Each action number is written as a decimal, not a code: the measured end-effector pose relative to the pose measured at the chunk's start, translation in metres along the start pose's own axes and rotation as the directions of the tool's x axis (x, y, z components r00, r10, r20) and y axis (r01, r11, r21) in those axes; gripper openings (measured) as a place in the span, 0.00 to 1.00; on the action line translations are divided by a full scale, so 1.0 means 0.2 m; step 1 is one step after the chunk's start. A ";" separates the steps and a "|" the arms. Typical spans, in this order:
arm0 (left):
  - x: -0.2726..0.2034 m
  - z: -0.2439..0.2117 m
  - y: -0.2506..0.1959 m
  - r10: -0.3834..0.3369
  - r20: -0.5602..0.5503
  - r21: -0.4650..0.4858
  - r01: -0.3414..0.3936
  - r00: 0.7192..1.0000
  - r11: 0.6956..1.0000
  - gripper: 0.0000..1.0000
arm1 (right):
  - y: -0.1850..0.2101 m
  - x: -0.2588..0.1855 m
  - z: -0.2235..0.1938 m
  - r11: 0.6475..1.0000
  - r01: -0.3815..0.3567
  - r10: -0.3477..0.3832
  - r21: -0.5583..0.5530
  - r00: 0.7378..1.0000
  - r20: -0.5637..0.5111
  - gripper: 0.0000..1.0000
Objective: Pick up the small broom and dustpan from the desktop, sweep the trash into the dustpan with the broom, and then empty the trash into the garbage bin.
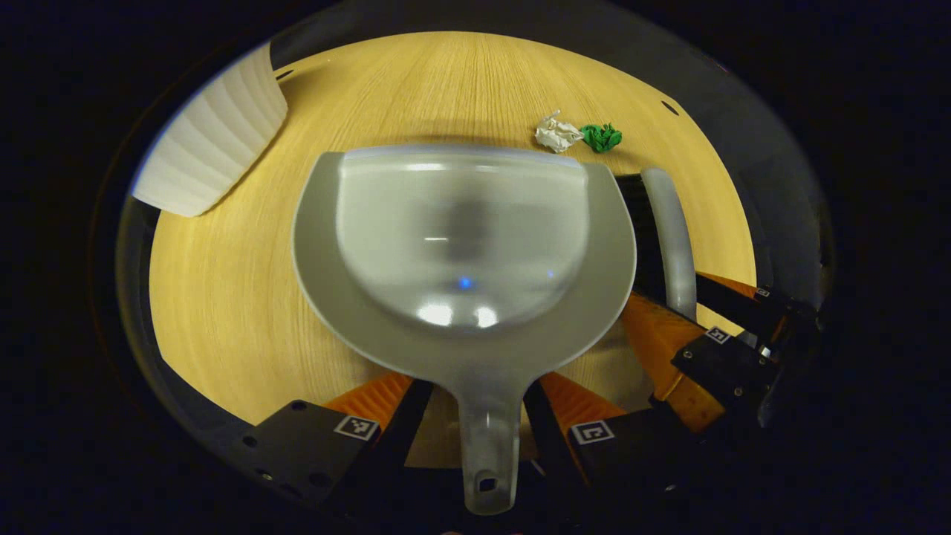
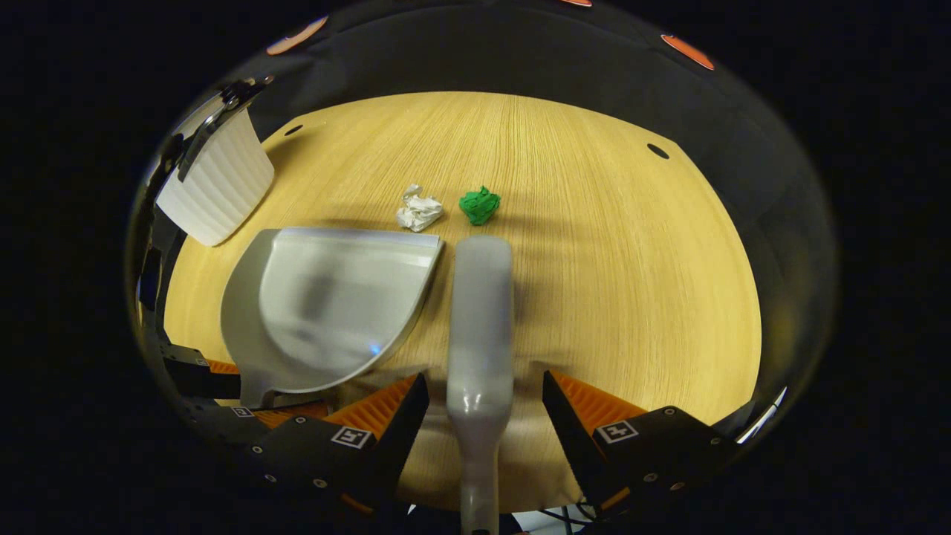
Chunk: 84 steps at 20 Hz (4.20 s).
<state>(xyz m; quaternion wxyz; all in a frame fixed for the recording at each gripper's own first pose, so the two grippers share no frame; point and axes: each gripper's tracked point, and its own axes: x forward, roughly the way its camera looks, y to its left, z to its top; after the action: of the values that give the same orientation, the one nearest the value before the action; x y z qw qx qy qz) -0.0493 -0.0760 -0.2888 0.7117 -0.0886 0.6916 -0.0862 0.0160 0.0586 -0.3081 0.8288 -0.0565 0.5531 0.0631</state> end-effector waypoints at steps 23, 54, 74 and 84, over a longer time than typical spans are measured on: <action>-0.13 0.20 0.18 -0.005 -0.109 0.329 0.041 0.994 0.943 0.30 | -0.32 0.25 0.67 0.986 -0.020 0.019 -0.164 1.000 -0.011 0.35; -0.08 0.28 0.17 -0.073 -0.004 0.163 0.072 0.997 0.984 0.30 | -0.26 0.08 0.45 0.967 -0.232 0.224 -0.104 0.971 -0.088 0.36; 0.01 0.33 0.16 -0.108 0.264 0.177 0.062 0.958 0.982 0.29 | -0.28 0.23 0.04 0.989 -0.145 0.145 0.002 0.989 -0.004 0.81; -0.28 0.49 0.48 -0.045 0.424 0.040 0.031 0.905 0.999 0.29 | -0.42 0.08 0.17 0.992 -0.122 0.119 0.027 0.989 0.091 0.95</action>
<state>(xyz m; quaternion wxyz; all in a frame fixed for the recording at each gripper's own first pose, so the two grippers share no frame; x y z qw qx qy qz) 0.0467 0.0309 -0.2547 0.8445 -0.1073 0.5170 -0.0898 0.0675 -0.0171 -0.3074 0.8481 -0.0065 0.5190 0.1066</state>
